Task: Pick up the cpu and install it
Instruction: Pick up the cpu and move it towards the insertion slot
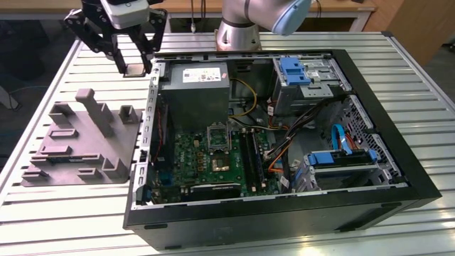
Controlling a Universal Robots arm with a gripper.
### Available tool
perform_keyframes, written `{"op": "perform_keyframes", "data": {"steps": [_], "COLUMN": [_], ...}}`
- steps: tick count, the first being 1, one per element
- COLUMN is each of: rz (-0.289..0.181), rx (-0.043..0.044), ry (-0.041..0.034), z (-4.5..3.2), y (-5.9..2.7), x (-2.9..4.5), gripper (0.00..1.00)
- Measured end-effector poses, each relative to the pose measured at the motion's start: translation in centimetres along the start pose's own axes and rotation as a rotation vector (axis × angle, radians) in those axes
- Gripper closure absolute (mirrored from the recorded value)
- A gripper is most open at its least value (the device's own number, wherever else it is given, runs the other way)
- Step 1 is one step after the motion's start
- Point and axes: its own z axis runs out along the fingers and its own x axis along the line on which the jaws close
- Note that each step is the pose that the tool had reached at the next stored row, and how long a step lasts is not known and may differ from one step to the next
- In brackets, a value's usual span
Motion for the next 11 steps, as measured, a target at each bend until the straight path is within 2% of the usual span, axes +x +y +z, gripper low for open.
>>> {"op": "perform_keyframes", "data": {"steps": [11], "rz": [0.0], "rx": [0.0], "ry": [0.0], "z": [0.0], "y": [0.01], "x": [-0.52], "gripper": [0.53]}}
